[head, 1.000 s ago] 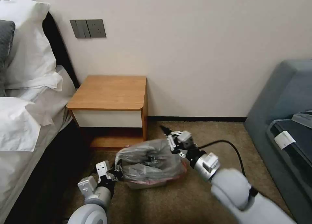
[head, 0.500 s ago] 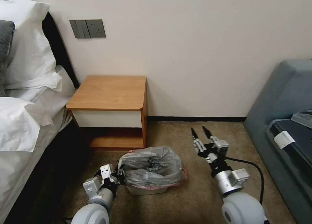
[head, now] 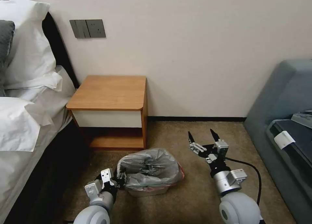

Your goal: Pick up the garbage bag from the table and place it over the trash can.

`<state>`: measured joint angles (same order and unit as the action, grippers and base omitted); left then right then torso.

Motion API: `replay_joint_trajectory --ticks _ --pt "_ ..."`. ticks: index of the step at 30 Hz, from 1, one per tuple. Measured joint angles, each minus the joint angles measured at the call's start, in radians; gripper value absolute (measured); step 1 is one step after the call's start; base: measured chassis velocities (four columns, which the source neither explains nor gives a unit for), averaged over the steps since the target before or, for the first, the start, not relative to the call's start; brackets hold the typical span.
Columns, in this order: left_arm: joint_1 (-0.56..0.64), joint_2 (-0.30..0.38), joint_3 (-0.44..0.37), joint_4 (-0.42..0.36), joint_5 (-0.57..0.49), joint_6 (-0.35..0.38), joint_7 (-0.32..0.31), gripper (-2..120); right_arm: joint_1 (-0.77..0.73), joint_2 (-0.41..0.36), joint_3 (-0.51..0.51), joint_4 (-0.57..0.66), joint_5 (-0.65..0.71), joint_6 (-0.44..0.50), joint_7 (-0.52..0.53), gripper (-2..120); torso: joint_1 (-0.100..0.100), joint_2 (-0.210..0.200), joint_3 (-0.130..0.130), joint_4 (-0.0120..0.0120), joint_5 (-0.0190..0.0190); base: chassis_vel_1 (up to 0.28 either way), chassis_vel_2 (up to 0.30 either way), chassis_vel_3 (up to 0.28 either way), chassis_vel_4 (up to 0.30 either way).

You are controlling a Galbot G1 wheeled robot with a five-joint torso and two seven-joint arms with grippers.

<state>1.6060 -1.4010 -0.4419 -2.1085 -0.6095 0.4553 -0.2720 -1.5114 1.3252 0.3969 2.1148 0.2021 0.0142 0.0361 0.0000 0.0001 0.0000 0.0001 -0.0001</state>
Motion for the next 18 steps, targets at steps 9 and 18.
replay_joint_trajectory --ticks 9,18 --pt "-0.001 0.013 0.003 -0.008 0.041 -0.031 0.059 95 -0.005 0.03 -0.028 -0.017 -0.035 0.019 -0.016 100 0.0 0.0 0.0 -0.0001 0.0 0.0 0.0 0.0 0.0" --pt "0.022 0.027 0.001 -0.029 0.175 -0.157 0.089 100 -0.017 0.072 -0.07 -0.031 -0.091 0.027 0.007 100 0.0 0.0 0.0 0.0 0.0 0.0 0.0 0.0 0.0"
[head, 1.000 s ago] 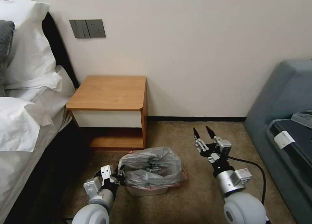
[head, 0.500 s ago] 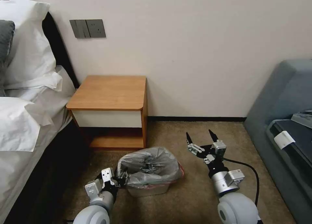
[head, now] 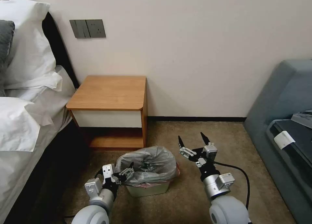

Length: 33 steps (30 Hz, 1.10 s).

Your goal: Pick up the garbage bag from the table and place it over the trash can.

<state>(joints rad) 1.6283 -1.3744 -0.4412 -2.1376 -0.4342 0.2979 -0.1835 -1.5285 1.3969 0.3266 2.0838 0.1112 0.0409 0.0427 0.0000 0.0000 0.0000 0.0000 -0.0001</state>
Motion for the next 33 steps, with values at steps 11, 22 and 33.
replay_joint_trajectory --ticks 11,22,33 --pt "0.006 -0.012 -0.009 0.121 0.091 -0.386 0.042 100 -0.05 0.047 -0.025 -0.036 -0.103 0.008 0.046 100 0.0 0.0 0.0 0.0 -0.0001 0.0 0.0 0.0 0.0" --pt "-0.01 -0.021 -0.042 0.197 0.214 -0.583 0.113 97 -0.08 0.099 0.017 -0.079 -0.226 0.066 0.098 100 0.0 0.0 0.0 -0.0001 -0.0001 0.0 0.0 0.0 0.0" --pt "-0.01 -0.021 -0.043 0.196 0.21 -0.577 0.109 97 -0.08 0.098 0.019 -0.08 -0.227 0.067 0.097 100 0.0 0.0 0.0 -0.0001 -0.0001 0.0 0.0 0.0 0.0"
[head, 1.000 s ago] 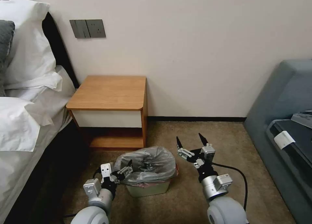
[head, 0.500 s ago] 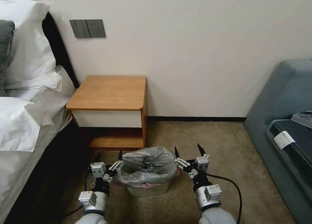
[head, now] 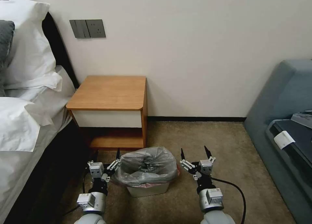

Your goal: Pick up the garbage bag from the table and place it over the trash can.

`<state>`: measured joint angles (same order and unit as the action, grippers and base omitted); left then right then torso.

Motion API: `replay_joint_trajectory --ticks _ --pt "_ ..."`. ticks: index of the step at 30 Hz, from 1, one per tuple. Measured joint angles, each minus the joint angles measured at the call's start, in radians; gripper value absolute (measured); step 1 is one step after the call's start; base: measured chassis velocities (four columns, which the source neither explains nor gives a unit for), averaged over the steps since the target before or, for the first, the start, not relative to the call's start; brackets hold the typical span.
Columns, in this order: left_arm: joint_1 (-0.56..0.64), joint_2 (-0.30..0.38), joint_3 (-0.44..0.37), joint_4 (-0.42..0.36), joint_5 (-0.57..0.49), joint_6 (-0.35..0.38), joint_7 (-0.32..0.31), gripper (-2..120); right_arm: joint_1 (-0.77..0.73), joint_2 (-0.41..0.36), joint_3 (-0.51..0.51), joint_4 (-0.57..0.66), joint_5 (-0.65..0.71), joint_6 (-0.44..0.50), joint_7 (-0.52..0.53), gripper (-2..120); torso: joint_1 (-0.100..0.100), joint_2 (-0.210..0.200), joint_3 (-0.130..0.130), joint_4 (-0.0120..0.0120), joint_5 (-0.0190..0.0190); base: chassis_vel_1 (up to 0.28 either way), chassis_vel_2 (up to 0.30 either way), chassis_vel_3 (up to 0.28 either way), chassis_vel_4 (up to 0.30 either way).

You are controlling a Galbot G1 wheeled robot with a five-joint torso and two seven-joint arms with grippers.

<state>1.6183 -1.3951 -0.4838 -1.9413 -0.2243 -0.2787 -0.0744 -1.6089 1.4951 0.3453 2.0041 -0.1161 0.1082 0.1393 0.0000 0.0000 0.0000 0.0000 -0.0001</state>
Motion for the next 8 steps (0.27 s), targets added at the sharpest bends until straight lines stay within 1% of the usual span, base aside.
replay_joint_trajectory --ticks 8 --pt "0.0 0.0 0.0 -0.002 -0.002 0.004 -0.001 97 0.0 -0.001 0.0 0.0 0.001 0.0 0.0 100 0.0 0.0 0.0 0.0 0.0 0.0 0.0 0.0 0.0"
